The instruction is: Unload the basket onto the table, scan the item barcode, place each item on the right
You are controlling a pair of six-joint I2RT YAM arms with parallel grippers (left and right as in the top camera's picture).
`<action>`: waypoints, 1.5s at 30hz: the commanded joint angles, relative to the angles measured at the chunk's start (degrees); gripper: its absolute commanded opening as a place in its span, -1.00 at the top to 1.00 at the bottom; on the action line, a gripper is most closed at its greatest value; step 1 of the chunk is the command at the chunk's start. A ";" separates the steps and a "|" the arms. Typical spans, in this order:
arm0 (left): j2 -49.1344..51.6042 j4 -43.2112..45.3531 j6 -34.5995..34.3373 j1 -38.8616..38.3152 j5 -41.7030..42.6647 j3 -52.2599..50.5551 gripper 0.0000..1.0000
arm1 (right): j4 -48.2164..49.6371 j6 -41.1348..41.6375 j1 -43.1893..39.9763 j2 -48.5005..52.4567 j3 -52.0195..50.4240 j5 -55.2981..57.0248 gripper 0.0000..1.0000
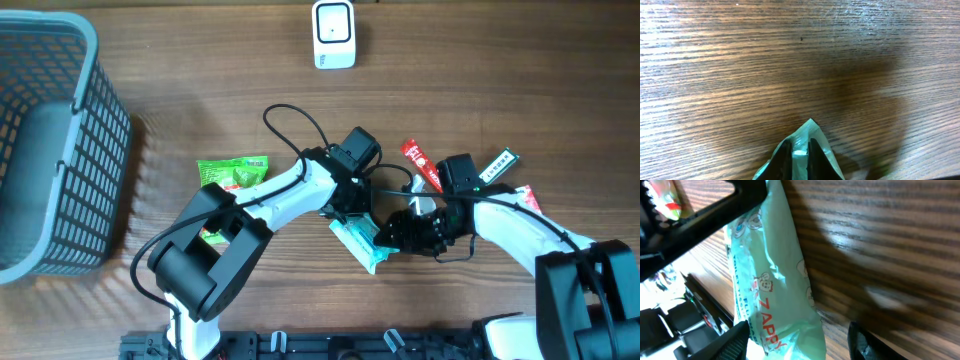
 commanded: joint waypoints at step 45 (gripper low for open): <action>3.02 2.62 -1.84 14.60 13.27 -1.14 0.92 | -12.37 7.98 -0.02 -5.66 7.04 0.70 -0.34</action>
